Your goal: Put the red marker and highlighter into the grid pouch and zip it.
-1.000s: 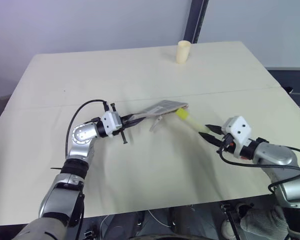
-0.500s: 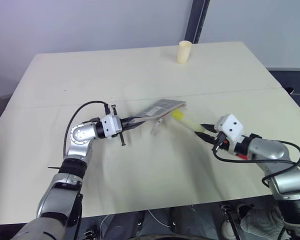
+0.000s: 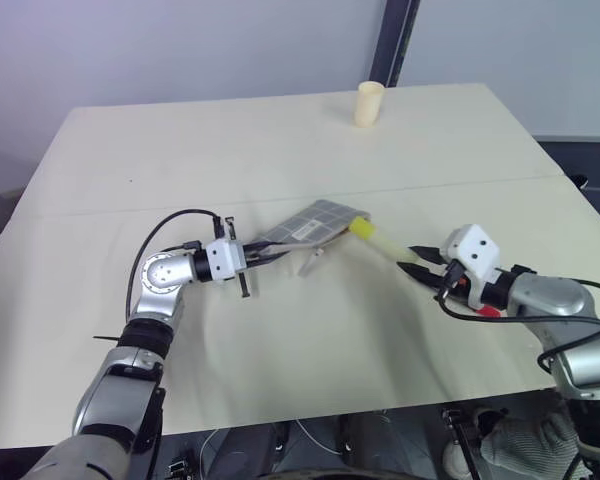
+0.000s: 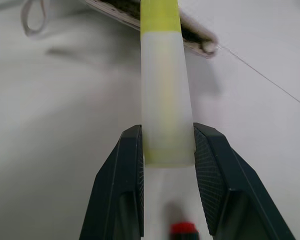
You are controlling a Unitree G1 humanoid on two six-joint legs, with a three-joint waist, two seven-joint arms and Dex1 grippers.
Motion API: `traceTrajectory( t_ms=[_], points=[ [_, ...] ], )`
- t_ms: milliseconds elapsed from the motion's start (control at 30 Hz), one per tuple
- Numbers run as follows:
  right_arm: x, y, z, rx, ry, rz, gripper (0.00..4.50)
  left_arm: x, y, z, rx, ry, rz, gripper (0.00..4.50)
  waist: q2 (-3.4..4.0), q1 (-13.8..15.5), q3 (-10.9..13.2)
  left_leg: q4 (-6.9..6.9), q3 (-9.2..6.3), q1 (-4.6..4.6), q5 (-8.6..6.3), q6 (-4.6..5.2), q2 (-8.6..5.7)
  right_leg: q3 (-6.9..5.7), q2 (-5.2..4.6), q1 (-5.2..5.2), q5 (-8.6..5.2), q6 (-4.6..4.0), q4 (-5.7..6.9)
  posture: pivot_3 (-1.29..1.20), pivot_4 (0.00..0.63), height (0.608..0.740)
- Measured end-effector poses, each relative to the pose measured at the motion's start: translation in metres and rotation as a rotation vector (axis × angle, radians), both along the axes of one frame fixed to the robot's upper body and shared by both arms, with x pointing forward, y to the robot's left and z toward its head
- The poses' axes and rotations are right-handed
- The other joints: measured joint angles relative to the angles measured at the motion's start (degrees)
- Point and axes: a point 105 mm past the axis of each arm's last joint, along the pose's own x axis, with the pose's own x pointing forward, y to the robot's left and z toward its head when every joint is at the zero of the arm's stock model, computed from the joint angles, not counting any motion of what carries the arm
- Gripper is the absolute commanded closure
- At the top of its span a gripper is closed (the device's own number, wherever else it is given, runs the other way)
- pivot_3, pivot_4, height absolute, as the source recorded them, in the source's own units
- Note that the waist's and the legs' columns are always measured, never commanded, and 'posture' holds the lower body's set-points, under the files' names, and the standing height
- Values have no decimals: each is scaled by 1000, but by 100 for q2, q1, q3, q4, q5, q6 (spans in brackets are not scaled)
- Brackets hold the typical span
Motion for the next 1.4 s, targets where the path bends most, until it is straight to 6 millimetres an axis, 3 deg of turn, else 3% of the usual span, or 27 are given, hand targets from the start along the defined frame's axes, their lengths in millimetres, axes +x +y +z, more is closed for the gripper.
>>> traceTrajectory(
  t_ms=[533, 1100, 1233, 1400],
  points=[
    [0, 1, -9, -25, 20, 5, 3659, -1, -1, 1, -3, -6, -6, 4500, 0, -2, 0, 1, 0, -1, 0, 0, 0, 0, 0, -1, 0, 0, 1, 0, 150, 738],
    [8, 12, -3, -17, 0, 38, 3659, -8, 3, -4, 55, -4, -53, 4500, 0, -6, 0, 2, 0, -1, 0, 0, 0, 0, 0, -4, 0, -1, 1, 0, 150, 738],
    [16, 22, 4, -50, -26, 68, 3659, -15, 1, -10, 113, -15, -110, 4500, 0, -14, 0, 0, 0, -1, 0, 0, 1, 0, 1, -7, 0, -1, 2, 0, 150, 738],
    [16, 27, -7, -119, 7, 91, 3659, -17, 4, -10, 150, -46, -129, 4500, 1, 2, 0, 1, 0, -1, -2, 3, -1, 0, 0, -15, 0, -1, -1, 0, 150, 738]
  ],
)
